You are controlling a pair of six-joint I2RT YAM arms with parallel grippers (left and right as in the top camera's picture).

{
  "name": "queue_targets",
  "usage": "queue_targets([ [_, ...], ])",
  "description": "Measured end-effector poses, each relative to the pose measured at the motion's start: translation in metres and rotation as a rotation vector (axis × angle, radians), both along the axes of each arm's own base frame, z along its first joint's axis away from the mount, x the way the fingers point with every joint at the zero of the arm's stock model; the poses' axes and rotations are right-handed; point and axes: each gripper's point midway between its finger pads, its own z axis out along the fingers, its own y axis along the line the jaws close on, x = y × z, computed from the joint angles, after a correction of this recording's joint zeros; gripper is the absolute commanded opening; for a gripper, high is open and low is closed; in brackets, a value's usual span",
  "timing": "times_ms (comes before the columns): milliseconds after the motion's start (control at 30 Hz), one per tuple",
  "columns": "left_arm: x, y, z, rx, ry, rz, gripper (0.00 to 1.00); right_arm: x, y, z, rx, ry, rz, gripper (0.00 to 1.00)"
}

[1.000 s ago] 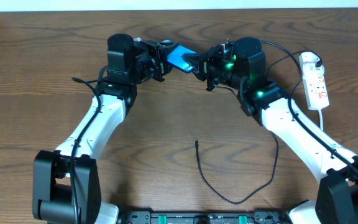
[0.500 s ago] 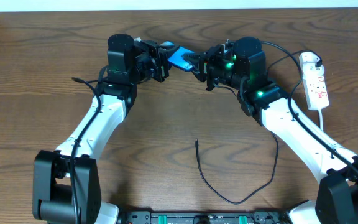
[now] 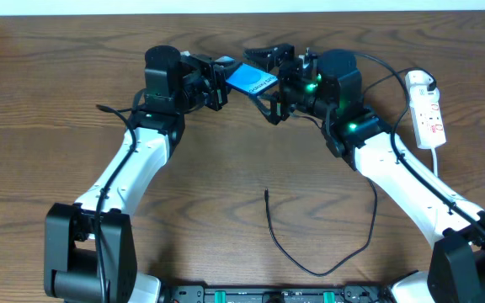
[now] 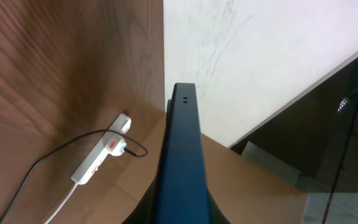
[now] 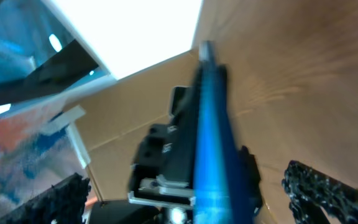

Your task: Plug charger to phone and switch on socket

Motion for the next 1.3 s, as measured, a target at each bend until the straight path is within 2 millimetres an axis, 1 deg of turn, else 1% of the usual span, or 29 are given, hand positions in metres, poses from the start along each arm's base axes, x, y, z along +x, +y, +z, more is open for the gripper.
queue_targets([
  [133, 0.004, 0.012, 0.000, 0.026, -0.026, 0.013, 0.07, 0.005, -0.004, 0.013, -0.013, -0.116, 0.021, 0.99],
  [267, 0.010, 0.039, -0.003, 0.040, -0.026, 0.040, 0.07, 0.012, -0.019, 0.015, -0.057, -0.203, 0.035, 0.99],
  [400, 0.011, 0.065, 0.000, 0.055, -0.072, 0.019, 0.07, 0.018, -0.035, 0.016, -0.119, -0.308, 0.058, 0.99],
  [467, 0.008, 0.078, 0.003, 0.081, -0.132, -0.027, 0.07, 0.020, -0.044, 0.016, -0.160, -0.378, 0.083, 0.99],
  [567, 0.003, 0.092, 0.008, 0.123, -0.224, -0.090, 0.07, 0.021, -0.056, 0.017, -0.204, -0.473, 0.123, 0.99],
  [600, -0.002, 0.098, 0.011, 0.145, -0.284, -0.133, 0.07, 0.022, -0.059, 0.018, -0.214, -0.494, 0.130, 0.99],
  [667, -0.009, 0.105, 0.016, 0.180, -0.383, -0.200, 0.07, 0.022, -0.064, 0.017, -0.242, -0.543, 0.148, 0.99],
  [767, -0.024, 0.111, 0.026, 0.209, -0.536, -0.311, 0.07, 0.020, -0.065, 0.012, -0.281, -0.580, 0.173, 0.99],
  [867, -0.036, 0.115, 0.032, 0.204, -0.624, -0.377, 0.07, 0.019, -0.065, 0.008, -0.311, -0.604, 0.187, 0.99],
  [967, -0.040, 0.124, 0.035, 0.209, -0.664, -0.389, 0.07, 0.019, -0.065, 0.008, -0.322, -0.618, 0.192, 0.99],
  [1033, -0.042, 0.131, 0.036, 0.221, -0.689, -0.387, 0.07, 0.018, -0.065, 0.003, -0.336, -0.605, 0.202, 0.99],
  [1133, -0.045, 0.138, 0.032, 0.226, -0.698, -0.383, 0.08, 0.015, -0.068, -0.009, -0.390, -0.532, 0.229, 0.99],
  [1200, -0.047, 0.138, 0.028, 0.229, -0.701, -0.384, 0.07, 0.013, -0.071, -0.012, -0.439, -0.500, 0.244, 0.99],
  [1267, -0.048, 0.138, 0.025, 0.228, -0.702, -0.389, 0.07, 0.013, -0.074, -0.010, -0.491, -0.486, 0.256, 0.99],
  [1300, -0.049, 0.137, 0.025, 0.228, -0.707, -0.393, 0.07, 0.013, -0.075, -0.006, -0.518, -0.494, 0.258, 0.99],
])
